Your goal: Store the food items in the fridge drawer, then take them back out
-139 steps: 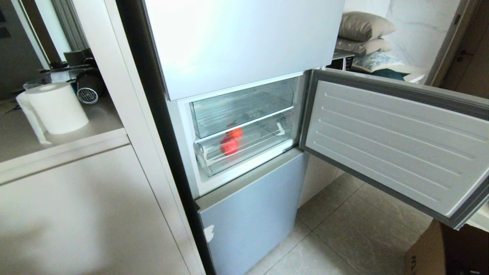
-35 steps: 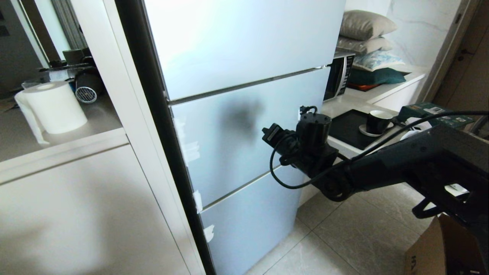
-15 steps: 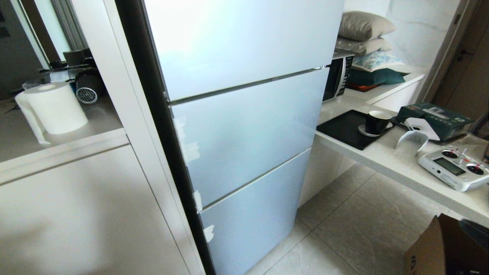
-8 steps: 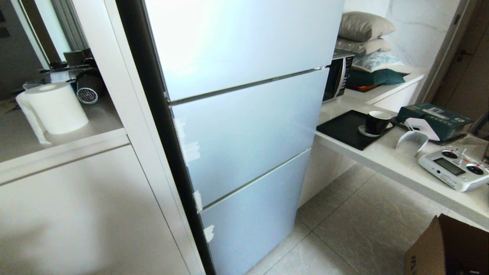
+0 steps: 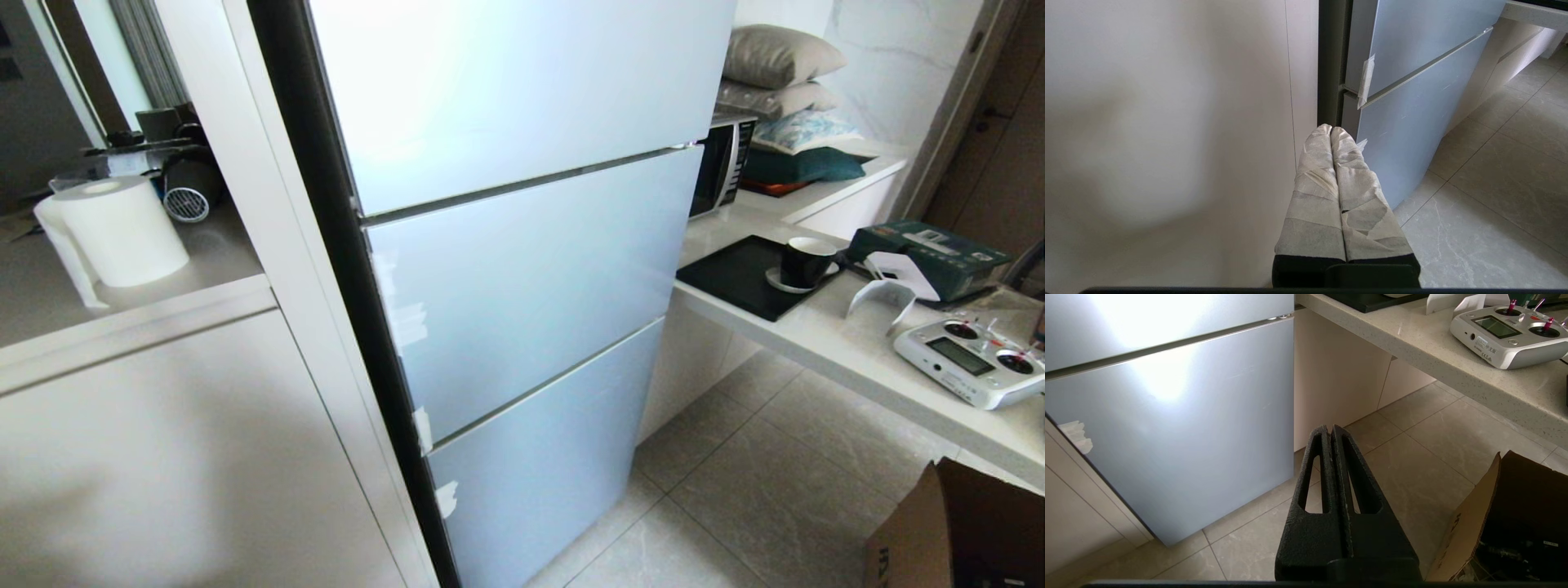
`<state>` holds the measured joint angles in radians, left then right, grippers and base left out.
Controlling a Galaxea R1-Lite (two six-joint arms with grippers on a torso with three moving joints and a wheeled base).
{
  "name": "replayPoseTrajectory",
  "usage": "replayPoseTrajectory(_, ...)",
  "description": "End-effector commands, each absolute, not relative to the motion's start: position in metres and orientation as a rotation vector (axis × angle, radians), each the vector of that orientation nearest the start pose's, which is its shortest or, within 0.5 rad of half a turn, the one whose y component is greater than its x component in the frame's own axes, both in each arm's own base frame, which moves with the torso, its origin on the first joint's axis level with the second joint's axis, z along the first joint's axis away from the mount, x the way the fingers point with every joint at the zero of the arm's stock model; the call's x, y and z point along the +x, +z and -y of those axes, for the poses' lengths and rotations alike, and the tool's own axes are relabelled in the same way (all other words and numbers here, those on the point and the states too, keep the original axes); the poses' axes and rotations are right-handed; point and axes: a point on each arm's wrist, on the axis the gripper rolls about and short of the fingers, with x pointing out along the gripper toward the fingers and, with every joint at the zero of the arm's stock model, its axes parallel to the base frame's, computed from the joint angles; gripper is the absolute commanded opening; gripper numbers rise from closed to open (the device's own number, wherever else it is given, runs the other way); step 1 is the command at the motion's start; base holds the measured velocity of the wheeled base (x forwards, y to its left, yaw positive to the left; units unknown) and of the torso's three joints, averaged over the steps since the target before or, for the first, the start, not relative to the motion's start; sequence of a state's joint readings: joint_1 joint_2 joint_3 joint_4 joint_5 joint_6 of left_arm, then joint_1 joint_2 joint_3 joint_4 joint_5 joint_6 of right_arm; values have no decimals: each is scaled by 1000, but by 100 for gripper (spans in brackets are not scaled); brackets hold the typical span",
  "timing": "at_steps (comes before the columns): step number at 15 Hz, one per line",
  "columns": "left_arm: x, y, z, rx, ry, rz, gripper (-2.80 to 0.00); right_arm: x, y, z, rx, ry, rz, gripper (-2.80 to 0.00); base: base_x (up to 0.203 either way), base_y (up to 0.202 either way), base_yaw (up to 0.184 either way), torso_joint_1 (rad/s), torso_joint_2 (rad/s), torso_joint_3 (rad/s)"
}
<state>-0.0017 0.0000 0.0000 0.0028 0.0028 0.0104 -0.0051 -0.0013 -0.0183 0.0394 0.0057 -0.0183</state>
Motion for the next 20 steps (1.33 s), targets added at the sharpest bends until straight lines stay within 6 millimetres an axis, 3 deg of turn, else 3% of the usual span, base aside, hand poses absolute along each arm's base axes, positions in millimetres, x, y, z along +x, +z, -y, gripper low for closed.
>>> replayPoseTrajectory(1, -23, 75, 0, 12, 2, -3, -280, -24, 76, 0, -18, 2, -23, -280, 0, 0, 0, 0, 0, 0)
replayPoseTrajectory(4, -23, 76, 0, 102, -17, 1, -280, -24, 76, 0, -18, 2, -23, -280, 0, 0, 0, 0, 0, 0)
replayPoseTrajectory(7, -32, 119, 2, 72, -77, 125, -280, -24, 76, 0, -18, 2, -23, -280, 0, 0, 0, 0, 0, 0)
replayPoseTrajectory(9, -17, 143, 3, -6, -128, 37, -280, -24, 76, 0, -18, 2, -23, -280, 0, 0, 0, 0, 0, 0)
replayPoseTrajectory(11, 13, 161, 4, -138, -189, -116, -280, -24, 76, 0, -18, 2, -25, -280, 0, 0, 0, 0, 0, 0)
replayPoseTrajectory(14, 77, 176, 9, -297, -241, -286, -280, -24, 76, 0, -18, 0, -23, -280, 0, 0, 0, 0, 0, 0)
replayPoseTrajectory(18, 159, 191, 23, -560, -233, -315, -280, -24, 76, 0, -18, 2, -23, -280, 0, 0, 0, 0, 0, 0)
replayPoseTrajectory(20, 181, 195, 39, -663, -181, -294, -280, -24, 76, 0, -18, 2, -23, -280, 0, 0, 0, 0, 0, 0)
